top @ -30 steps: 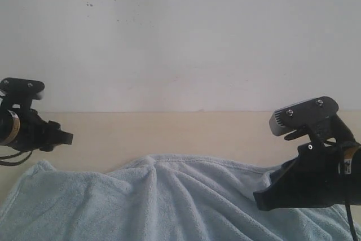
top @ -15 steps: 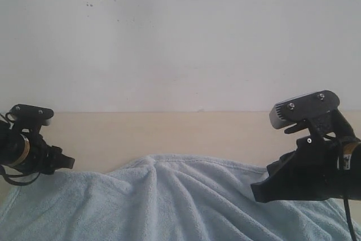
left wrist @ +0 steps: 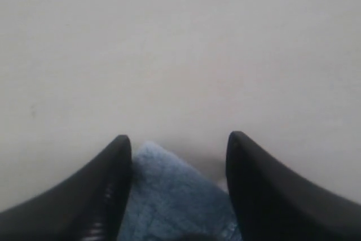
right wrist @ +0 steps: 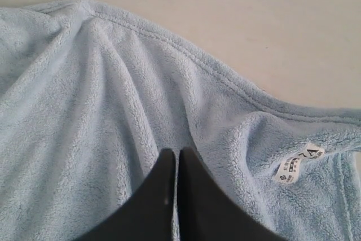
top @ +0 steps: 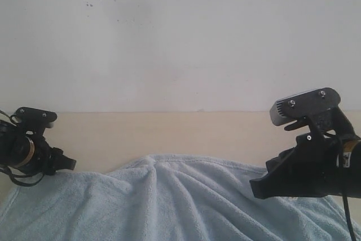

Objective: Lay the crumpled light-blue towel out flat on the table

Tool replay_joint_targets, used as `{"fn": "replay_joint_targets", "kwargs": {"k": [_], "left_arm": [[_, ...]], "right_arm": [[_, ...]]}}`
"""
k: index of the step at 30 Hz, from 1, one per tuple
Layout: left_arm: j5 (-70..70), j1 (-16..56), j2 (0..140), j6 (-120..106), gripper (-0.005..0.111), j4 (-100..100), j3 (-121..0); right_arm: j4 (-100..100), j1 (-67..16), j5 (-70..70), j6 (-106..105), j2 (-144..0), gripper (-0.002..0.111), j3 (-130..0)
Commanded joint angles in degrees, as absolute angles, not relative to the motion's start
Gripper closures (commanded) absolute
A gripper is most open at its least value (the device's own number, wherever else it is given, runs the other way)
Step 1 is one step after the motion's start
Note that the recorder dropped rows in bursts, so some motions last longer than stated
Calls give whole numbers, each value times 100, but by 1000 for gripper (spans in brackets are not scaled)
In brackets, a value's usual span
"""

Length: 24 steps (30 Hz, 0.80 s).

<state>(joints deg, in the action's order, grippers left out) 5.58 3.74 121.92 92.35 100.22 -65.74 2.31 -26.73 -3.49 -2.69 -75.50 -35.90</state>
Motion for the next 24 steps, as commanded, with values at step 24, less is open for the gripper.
{"fn": "replay_joint_targets", "kwargs": {"k": [24], "left_arm": [[2161,228,12299,9196,103,9995,-7410]], "right_arm": [[238,-2627,0,-80,-7539,106,-3565]]}}
